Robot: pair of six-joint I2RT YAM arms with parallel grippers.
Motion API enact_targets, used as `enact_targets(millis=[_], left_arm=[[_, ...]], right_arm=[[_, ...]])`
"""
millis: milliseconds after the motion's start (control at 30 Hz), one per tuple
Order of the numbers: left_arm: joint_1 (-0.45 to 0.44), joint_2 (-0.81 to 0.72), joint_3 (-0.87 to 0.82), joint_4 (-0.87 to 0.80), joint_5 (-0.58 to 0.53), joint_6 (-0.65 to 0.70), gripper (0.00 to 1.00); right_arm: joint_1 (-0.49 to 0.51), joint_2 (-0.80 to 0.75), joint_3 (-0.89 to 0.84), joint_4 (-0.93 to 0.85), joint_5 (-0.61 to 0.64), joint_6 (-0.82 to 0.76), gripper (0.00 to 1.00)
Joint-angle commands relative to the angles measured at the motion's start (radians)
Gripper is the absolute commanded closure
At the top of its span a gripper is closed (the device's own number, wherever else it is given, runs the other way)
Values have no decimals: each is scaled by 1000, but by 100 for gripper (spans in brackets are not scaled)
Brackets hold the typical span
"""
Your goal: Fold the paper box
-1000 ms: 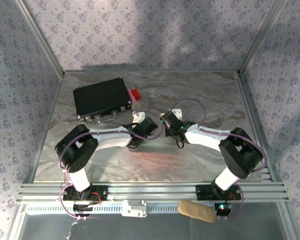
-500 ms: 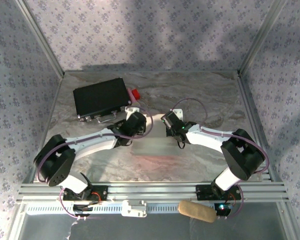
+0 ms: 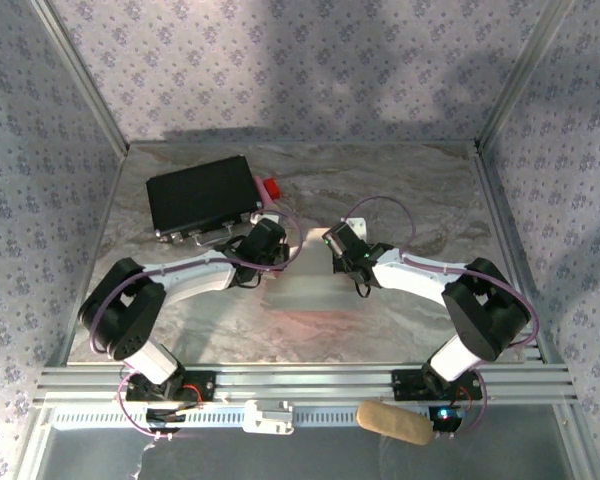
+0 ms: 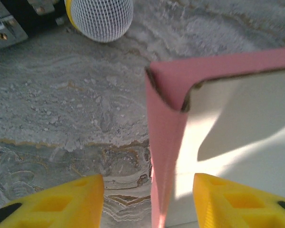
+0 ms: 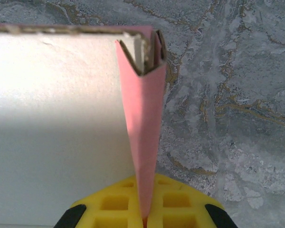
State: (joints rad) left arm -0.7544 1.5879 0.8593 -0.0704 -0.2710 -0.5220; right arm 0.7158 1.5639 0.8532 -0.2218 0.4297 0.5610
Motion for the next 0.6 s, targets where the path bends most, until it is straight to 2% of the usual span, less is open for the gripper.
enact_targets(millis=[0, 133, 333, 500, 567], left_arm=[[1, 19, 29, 18, -34, 20, 53], [2, 30, 12, 71, -45, 29, 62], [-10, 63, 37, 87, -95, 40, 65], [-15, 111, 59, 46, -155, 31, 90], [-33, 115, 59, 25, -221, 22, 100]], right_arm=[[-6, -21, -8, -34, 6, -3, 100], [-8, -22, -8, -33, 2, -6, 100], [-8, -19, -4, -32, -5, -7, 100], [-9, -25, -3, -40, 0, -9, 100], [-11, -28, -3, -39, 1, -10, 100]])
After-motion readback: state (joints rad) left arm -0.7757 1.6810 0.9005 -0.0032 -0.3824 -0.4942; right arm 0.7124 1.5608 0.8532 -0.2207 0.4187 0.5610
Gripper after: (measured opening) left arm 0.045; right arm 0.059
